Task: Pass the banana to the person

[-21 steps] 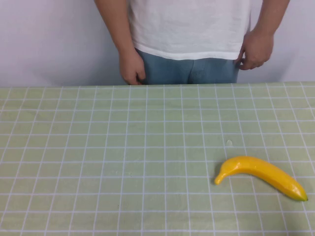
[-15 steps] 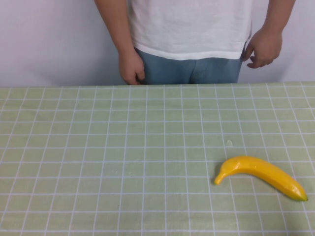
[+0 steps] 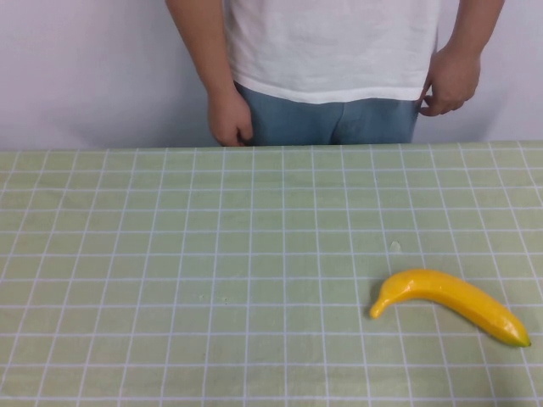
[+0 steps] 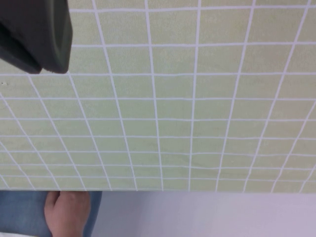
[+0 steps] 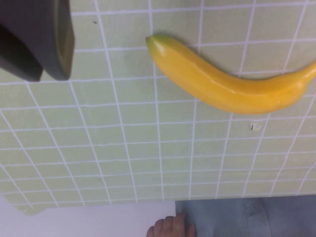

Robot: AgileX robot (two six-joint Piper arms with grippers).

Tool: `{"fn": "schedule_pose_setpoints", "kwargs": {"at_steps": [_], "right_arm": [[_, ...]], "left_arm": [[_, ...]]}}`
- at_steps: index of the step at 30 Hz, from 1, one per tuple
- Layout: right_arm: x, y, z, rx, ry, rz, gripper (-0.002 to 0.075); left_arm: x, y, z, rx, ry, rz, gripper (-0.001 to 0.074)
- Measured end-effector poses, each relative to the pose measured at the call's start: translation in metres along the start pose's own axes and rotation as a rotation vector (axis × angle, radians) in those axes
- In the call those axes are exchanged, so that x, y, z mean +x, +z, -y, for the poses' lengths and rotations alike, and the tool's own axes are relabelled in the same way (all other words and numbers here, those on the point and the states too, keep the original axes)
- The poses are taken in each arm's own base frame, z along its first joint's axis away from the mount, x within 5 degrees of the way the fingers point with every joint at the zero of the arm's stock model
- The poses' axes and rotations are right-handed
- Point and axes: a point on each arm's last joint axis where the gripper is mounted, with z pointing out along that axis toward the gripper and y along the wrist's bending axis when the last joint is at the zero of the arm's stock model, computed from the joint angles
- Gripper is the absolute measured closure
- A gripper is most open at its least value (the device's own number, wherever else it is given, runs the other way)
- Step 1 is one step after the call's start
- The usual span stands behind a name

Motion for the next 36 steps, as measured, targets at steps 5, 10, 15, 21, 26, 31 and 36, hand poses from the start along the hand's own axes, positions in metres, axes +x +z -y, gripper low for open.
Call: {"fn": "schedule_pose_setpoints", "kwargs": {"at_steps": [5,10,15,21,26,31,36], "right_arm": [[0.0,0.0,0.0,0.0,0.0,0.0,0.0733],[0.0,0.0,0.0,0.0,0.0,0.0,0.0733],[-0.001,0.0,0.0,-0.002,0.0,0.016,0.0733],[-0.018,-0.001,-0.002,-0.025,0.0,0.209,0.0733],[-0.027,-0.004,-0.004,-0.063,0.137,0.311,0.0733],[-0.031,-0.005,-0.004,-0.103,0.321,0.35,0.0733],[-0.045,-0.012,-0.002,-0.106,0.286,0.519,0.0733]], "left_arm": [[0.0,0.0,0.0,0.0,0.0,0.0,0.0739],[0.0,0.0,0.0,0.0,0.0,0.0,0.0739],[0.0,0.0,0.0,0.0,0.0,0.0,0.0739],[0.0,0.0,0.0,0.0,0.0,0.0,0.0739],[0.0,0.0,0.0,0.0,0.0,0.0,0.0739],[0.0,0.0,0.0,0.0,0.0,0.0,0.0739],[0.0,0.0,0.0,0.0,0.0,0.0,0.0739]]}}
